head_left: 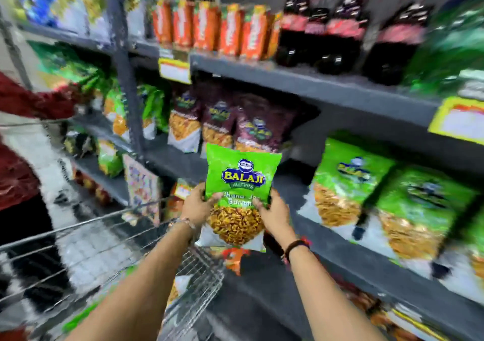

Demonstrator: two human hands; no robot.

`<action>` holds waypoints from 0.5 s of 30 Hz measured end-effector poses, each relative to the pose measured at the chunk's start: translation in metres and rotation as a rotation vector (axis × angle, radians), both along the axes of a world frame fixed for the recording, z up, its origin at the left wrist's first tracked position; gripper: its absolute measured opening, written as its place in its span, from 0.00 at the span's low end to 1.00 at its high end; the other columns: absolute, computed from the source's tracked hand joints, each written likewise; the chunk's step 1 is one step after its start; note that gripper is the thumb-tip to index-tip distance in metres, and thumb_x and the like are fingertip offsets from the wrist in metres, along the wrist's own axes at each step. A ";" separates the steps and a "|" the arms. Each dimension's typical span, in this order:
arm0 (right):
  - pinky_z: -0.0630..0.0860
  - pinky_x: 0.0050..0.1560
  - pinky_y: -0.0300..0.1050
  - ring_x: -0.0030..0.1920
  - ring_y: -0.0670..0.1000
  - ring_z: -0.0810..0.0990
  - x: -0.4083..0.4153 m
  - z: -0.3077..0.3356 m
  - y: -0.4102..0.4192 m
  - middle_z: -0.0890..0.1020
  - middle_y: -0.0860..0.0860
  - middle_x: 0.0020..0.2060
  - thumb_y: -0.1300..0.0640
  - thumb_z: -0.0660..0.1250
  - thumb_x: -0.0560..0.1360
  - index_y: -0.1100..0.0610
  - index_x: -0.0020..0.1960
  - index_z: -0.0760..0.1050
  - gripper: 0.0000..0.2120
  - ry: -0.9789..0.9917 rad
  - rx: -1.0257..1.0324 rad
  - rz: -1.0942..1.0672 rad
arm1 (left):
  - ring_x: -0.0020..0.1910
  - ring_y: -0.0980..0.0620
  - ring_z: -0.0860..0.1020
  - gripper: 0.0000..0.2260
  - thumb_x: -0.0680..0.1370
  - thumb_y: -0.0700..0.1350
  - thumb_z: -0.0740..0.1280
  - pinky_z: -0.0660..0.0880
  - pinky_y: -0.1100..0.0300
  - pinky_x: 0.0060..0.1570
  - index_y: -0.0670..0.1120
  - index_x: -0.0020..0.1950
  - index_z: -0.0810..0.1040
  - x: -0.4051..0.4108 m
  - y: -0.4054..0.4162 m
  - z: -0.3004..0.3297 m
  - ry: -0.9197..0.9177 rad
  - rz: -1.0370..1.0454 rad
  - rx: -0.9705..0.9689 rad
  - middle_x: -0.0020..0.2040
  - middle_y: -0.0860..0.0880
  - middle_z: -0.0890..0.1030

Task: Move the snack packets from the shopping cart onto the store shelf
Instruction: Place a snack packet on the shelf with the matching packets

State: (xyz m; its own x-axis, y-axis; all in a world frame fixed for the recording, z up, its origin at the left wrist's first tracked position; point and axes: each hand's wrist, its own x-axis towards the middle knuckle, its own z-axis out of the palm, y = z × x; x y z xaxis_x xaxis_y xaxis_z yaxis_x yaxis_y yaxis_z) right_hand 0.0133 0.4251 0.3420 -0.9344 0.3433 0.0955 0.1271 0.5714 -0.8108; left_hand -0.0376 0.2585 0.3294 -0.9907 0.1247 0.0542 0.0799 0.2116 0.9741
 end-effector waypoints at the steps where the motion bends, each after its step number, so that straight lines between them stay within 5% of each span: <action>1: 0.73 0.57 0.56 0.58 0.63 0.75 0.006 0.008 0.017 0.79 0.63 0.57 0.53 0.65 0.73 0.59 0.61 0.68 0.19 0.000 0.012 -0.044 | 0.49 0.48 0.77 0.09 0.70 0.42 0.70 0.73 0.47 0.56 0.45 0.49 0.77 0.000 0.021 0.009 0.017 -0.024 0.001 0.49 0.42 0.79; 6: 0.67 0.65 0.53 0.66 0.62 0.69 0.019 0.030 0.089 0.70 0.64 0.67 0.52 0.62 0.75 0.64 0.68 0.59 0.27 -0.009 0.054 -0.250 | 0.52 0.45 0.76 0.13 0.74 0.37 0.65 0.69 0.60 0.48 0.36 0.58 0.72 -0.007 0.117 0.035 0.109 -0.151 -0.036 0.54 0.38 0.79; 11: 0.72 0.56 0.52 0.62 0.63 0.73 0.008 0.023 0.131 0.75 0.66 0.60 0.51 0.62 0.76 0.64 0.69 0.58 0.28 -0.018 0.034 -0.366 | 0.51 0.51 0.72 0.14 0.75 0.34 0.63 0.71 0.71 0.38 0.34 0.59 0.70 -0.036 0.176 0.031 0.109 -0.239 -0.023 0.55 0.39 0.78; 13: 0.72 0.54 0.52 0.61 0.64 0.74 0.000 0.016 0.142 0.77 0.66 0.54 0.51 0.62 0.75 0.65 0.69 0.58 0.28 -0.030 0.019 -0.403 | 0.53 0.46 0.76 0.13 0.74 0.35 0.64 0.73 0.61 0.49 0.35 0.58 0.71 -0.050 0.194 0.022 0.081 -0.265 -0.012 0.56 0.36 0.79; 15: 0.71 0.59 0.54 0.63 0.64 0.72 0.000 0.009 0.144 0.75 0.66 0.61 0.52 0.63 0.75 0.65 0.69 0.58 0.29 -0.037 -0.032 -0.412 | 0.55 0.40 0.77 0.14 0.73 0.37 0.66 0.72 0.48 0.57 0.38 0.57 0.72 -0.059 0.201 0.007 0.049 -0.270 -0.003 0.55 0.36 0.80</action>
State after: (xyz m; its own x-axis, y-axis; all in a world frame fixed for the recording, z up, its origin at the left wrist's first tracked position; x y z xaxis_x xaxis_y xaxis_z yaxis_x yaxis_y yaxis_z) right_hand 0.0131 0.5687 0.3509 -0.7208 0.6915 0.0479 0.3690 0.4414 -0.8179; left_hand -0.0963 0.4595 0.3360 -0.9176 0.3845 0.1006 0.1811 0.1793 0.9670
